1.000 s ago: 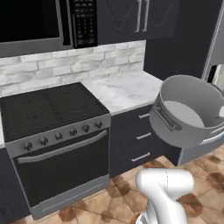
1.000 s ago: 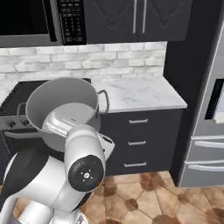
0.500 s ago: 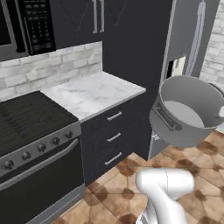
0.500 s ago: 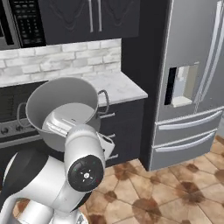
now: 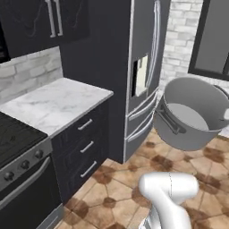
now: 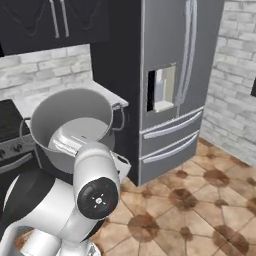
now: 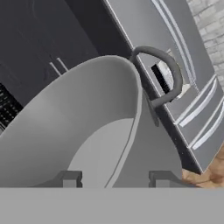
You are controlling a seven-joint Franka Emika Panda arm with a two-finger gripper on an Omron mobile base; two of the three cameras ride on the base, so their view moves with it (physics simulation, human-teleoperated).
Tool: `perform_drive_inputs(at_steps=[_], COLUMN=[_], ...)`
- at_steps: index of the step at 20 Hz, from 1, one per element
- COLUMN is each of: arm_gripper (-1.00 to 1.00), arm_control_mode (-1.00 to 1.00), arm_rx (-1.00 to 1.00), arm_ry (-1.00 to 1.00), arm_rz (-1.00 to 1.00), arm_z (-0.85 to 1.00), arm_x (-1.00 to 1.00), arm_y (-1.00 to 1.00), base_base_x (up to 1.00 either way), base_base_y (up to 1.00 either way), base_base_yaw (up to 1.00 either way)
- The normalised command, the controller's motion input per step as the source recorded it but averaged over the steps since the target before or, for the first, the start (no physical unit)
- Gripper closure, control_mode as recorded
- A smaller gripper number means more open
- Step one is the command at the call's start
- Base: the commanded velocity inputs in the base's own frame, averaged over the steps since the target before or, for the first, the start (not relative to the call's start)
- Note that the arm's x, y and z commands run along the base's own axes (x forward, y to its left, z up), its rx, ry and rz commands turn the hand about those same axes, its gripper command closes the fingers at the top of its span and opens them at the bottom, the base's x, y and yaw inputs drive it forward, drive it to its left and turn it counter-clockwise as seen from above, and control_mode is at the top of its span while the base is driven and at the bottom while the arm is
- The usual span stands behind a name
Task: Move the pot and pan from the stove into the sink.
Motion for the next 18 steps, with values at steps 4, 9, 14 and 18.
perform_drive_inputs(at_steps=[4,9,14,18], arm_gripper=[1.0,1.0,1.0,1.0], arm_control_mode=[1.0,1.0,1.0,1.0], arm_rx=[0.0,0.0,0.0,0.0], arm_ry=[0.0,0.0,0.0,0.0], arm_rz=[0.0,0.0,0.0,0.0], arm_z=[0.0,0.0,0.0,0.0], arm_x=[0.0,0.0,0.0,0.0], arm_y=[0.0,0.0,0.0,0.0], base_base_x=[0.03,0.05,0.05,0.05], base_base_y=[0.0,0.0,0.01,0.01], base_base_yaw=[-0.44,-0.43,-0.43,-0.43])
